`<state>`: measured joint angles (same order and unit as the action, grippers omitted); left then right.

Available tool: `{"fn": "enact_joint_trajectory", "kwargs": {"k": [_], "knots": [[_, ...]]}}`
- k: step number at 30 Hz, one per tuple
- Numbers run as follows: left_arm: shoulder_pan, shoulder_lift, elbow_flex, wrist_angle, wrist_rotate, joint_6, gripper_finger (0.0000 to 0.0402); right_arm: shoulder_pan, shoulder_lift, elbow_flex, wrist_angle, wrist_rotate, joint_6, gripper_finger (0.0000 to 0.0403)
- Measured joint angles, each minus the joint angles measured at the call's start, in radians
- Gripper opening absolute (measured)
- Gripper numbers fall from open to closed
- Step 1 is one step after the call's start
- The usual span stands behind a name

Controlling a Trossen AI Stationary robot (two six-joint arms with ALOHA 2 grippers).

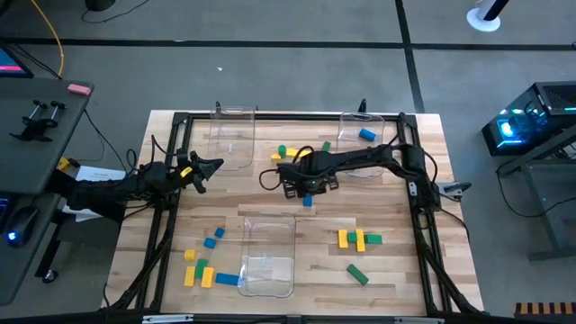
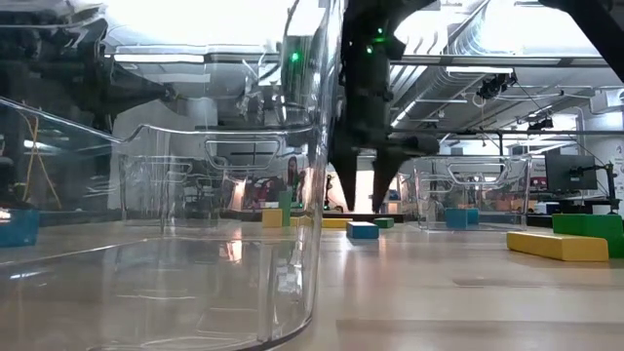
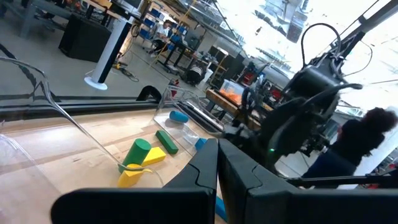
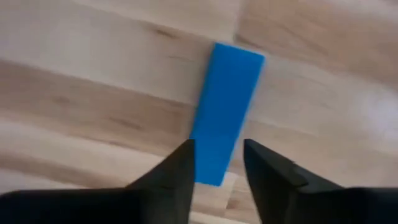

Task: Sort blocks
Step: Put the blue block into the top right transparent bin

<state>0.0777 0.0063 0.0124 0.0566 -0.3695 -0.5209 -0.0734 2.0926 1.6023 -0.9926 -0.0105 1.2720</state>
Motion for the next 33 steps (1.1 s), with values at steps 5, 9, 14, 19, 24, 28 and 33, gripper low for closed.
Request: {"fn": "enact_joint_trajectory", "kwargs": {"k": [5,9,14,19,24,28,33], "knots": [[0.000,0.000,0.000,0.000,0.000,0.000,0.0000,-0.012,0.000,-0.036,0.061,0.026,0.030,0.0202],[0.000,0.000,0.000,0.000,0.000,0.000,0.0000,-0.012,-0.001,-0.065,0.096,0.026,0.046,0.0210],[0.000,0.000,0.000,0.000,0.000,0.000,0.0000,-0.009,-0.002,-0.130,0.110,0.018,0.111,0.0210],[0.000,0.000,0.000,0.000,0.000,0.000,0.0000,-0.001,-0.010,-0.168,0.145,0.021,0.087,0.0194],[0.000,0.000,0.000,0.000,0.000,0.000,0.0000,0.004,-0.009,-0.108,0.057,0.031,-0.048,0.0121],[0.000,0.000,0.000,0.000,0.000,0.000,0.0000,0.004,-0.086,-0.011,-0.018,0.093,-0.155,0.0122],[0.000,0.000,0.000,0.000,0.000,0.000,0.0000,-0.016,-0.242,0.058,-0.256,0.302,-0.202,0.0122]]}}
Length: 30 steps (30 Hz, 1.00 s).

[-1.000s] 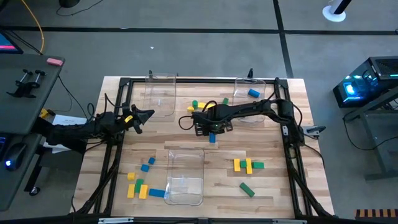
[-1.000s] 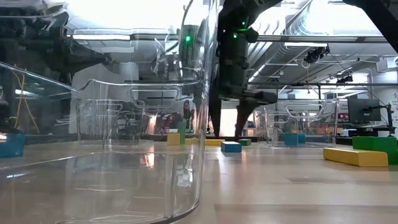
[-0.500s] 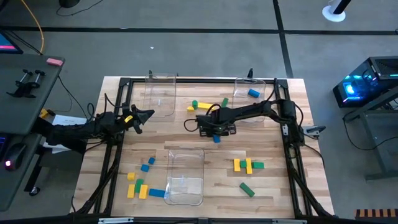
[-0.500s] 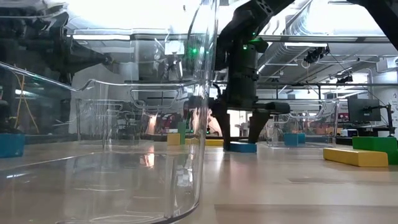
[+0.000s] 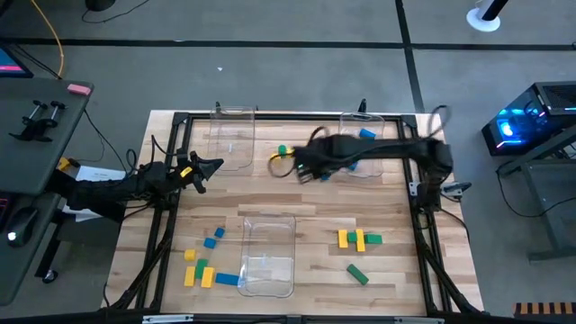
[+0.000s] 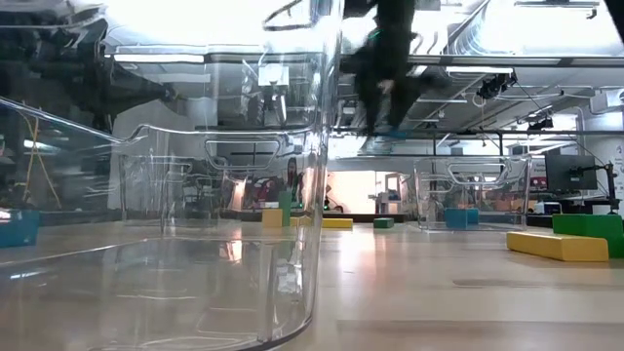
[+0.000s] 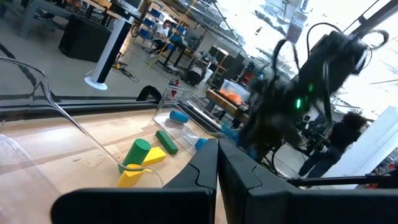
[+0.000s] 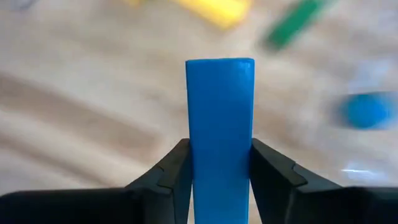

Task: Sort blocks
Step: Put the blue block into the top right transparent bin

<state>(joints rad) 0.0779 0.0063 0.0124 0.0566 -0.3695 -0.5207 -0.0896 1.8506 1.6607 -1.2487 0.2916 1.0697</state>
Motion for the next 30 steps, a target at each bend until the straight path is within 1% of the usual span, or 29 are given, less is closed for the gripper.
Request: {"fn": "enact_joint_trajectory", "kwargs": {"k": [2,4,6,9,12,14,16,20,23,25,27,28,30], "knots": [[0.000,0.000,0.000,0.000,0.000,0.000,0.0000,-0.023,-0.074,-0.020,-0.125,0.077,0.010,0.0122],[0.000,0.000,0.000,0.000,0.000,0.000,0.0000,-0.061,-0.147,-0.071,-0.231,0.126,0.039,0.0122],[0.000,0.000,0.000,0.000,0.000,0.000,0.0000,-0.109,-0.220,-0.162,-0.251,0.143,0.055,0.0122],[0.000,0.000,0.000,0.000,0.000,0.000,0.0000,-0.197,-0.341,-0.330,-0.140,0.138,0.057,0.0122],[0.000,0.000,0.000,0.000,0.000,0.000,0.0000,-0.288,-0.433,-0.492,0.044,0.107,0.053,0.0122],[0.000,0.000,0.000,0.000,0.000,0.000,0.0000,-0.330,-0.480,-0.569,0.154,0.096,0.032,0.0123],[0.000,0.000,0.000,0.000,0.000,0.000,0.0000,-0.354,-0.516,-0.622,0.238,0.095,0.019,0.0152],[0.000,0.000,0.000,0.000,0.000,0.000,0.0000,-0.382,-0.536,-0.681,0.322,0.096,-0.050,0.0248],[0.000,0.000,0.000,0.000,0.000,0.000,0.0000,-0.391,-0.538,-0.688,0.357,0.093,-0.109,0.0299],[0.000,0.000,0.000,0.000,0.000,0.000,0.0000,-0.383,-0.538,-0.689,0.400,0.083,-0.151,0.0315],[0.000,0.000,0.000,0.000,0.000,0.000,0.0000,-0.358,-0.547,-0.689,0.506,0.035,-0.194,0.0321],[0.000,0.000,0.000,0.000,0.000,0.000,0.0000,-0.337,-0.551,-0.689,0.574,0.006,-0.212,0.0322],[0.000,0.000,0.000,0.000,0.000,0.000,0.0000,-0.285,-0.555,-0.689,0.773,-0.075,-0.238,0.0322]]}}
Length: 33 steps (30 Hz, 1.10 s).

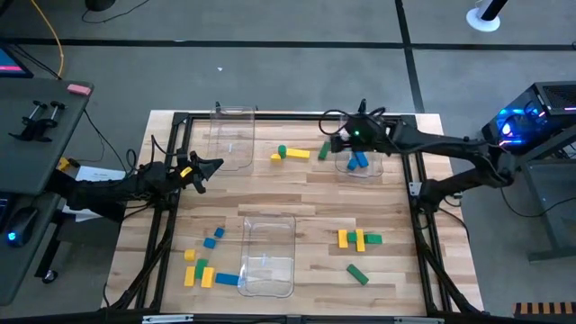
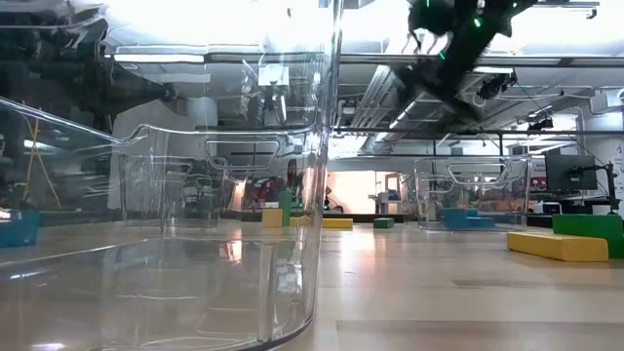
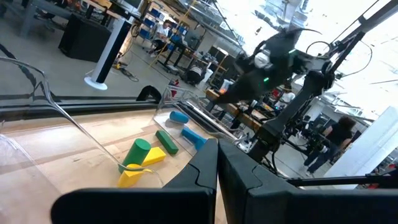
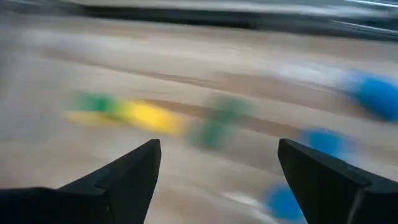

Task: Sort blocks
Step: Put the blue block into the top right transparent bin

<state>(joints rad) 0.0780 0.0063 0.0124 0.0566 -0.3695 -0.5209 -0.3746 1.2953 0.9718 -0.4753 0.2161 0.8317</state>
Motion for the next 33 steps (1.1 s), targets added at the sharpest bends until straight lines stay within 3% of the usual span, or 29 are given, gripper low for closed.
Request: {"fn": "enact_joint_trajectory", "kwargs": {"k": [5,8,16,24,31,33], "knots": [[0.000,0.000,0.000,0.000,0.000,0.000,0.0000,0.156,0.034,0.003,0.521,-0.174,-0.024,0.0318],[0.000,0.000,0.000,0.000,0.000,0.000,0.0000,0.250,0.093,0.041,0.647,-0.203,-0.021,0.0318],[0.000,0.000,0.000,0.002,0.000,0.000,0.0000,0.454,0.285,0.297,0.616,-0.209,-0.081,0.0318],[0.000,0.001,0.000,0.024,-0.015,-0.010,0.0000,0.504,0.375,0.584,0.517,-0.144,-0.165,0.0318],[0.000,0.004,-0.001,0.048,0.003,-0.344,0.0001,0.498,0.374,0.747,0.209,-0.034,-0.243,0.0318],[0.000,0.016,0.002,0.153,0.088,-0.391,0.0007,0.493,0.374,0.770,0.140,-0.028,-0.265,0.0318]]}}
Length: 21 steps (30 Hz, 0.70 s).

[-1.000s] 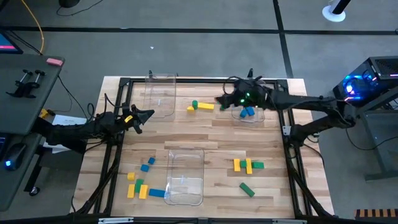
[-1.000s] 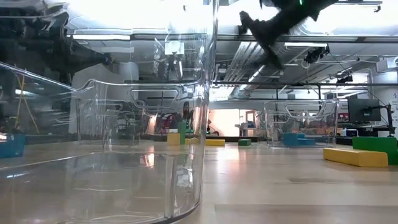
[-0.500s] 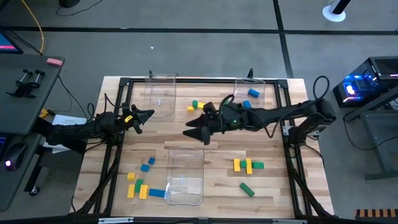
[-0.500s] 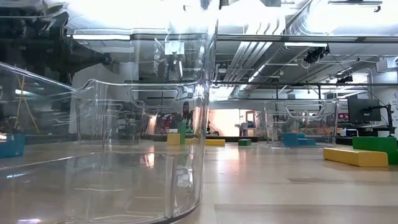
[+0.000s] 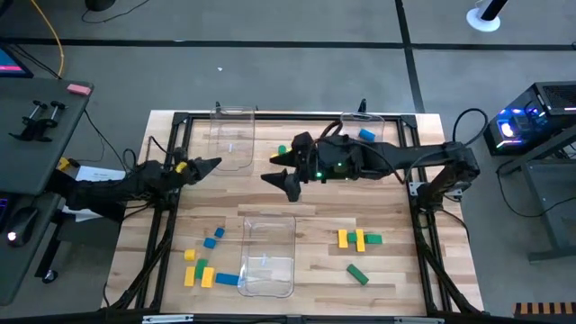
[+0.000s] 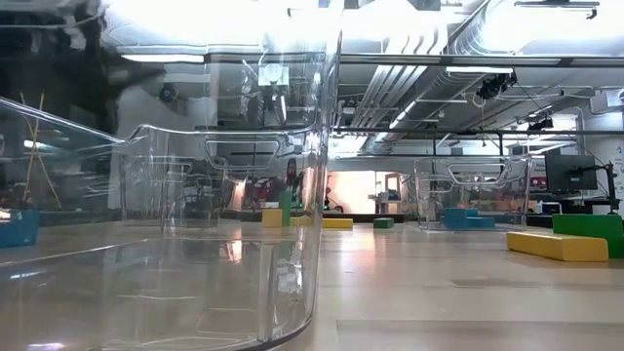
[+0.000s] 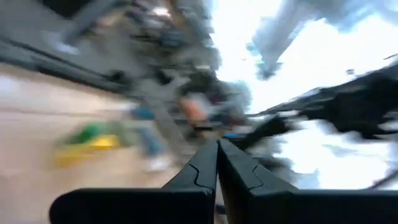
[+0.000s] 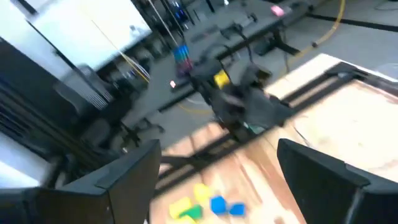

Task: Sort blocks
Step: Put the blue block into the top right transparent bin

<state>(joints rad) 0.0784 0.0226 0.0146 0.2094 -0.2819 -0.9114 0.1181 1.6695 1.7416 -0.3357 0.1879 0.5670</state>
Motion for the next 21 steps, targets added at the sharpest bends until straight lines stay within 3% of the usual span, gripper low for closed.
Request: {"fn": "enact_joint_trajectory", "kwargs": {"k": [3,6,9,12,15,17,19,21], "knots": [[-0.014,0.053,0.073,0.090,0.160,0.009,0.0033,-0.007,0.000,0.018,-0.093,0.003,-0.009,0.0318],[-0.040,0.145,0.243,0.027,0.309,0.042,0.0073,-0.020,0.000,0.018,-0.163,0.000,-0.021,0.0318],[-0.092,0.303,0.479,-0.175,0.492,0.096,0.0112,-0.032,-0.001,0.018,-0.249,-0.013,-0.048,0.0318],[-0.181,0.514,0.724,-0.532,0.601,0.194,0.0136,-0.047,-0.006,0.018,-0.320,-0.042,-0.071,0.0318],[-0.297,0.729,0.902,-0.956,0.586,0.351,0.0142,-0.053,-0.019,0.018,-0.380,-0.051,-0.095,0.0318],[-0.374,0.851,0.953,-1.141,0.539,0.417,0.0142,-0.053,-0.032,0.018,-0.421,-0.051,-0.106,0.0318],[-0.455,0.945,0.949,-1.235,0.491,0.426,0.0142,-0.053,-0.046,0.018,-0.462,-0.051,-0.115,0.0318],[-0.535,1.014,0.916,-1.229,0.455,0.408,0.0142,-0.053,-0.062,0.018,-0.501,-0.049,-0.120,0.0318]]}}
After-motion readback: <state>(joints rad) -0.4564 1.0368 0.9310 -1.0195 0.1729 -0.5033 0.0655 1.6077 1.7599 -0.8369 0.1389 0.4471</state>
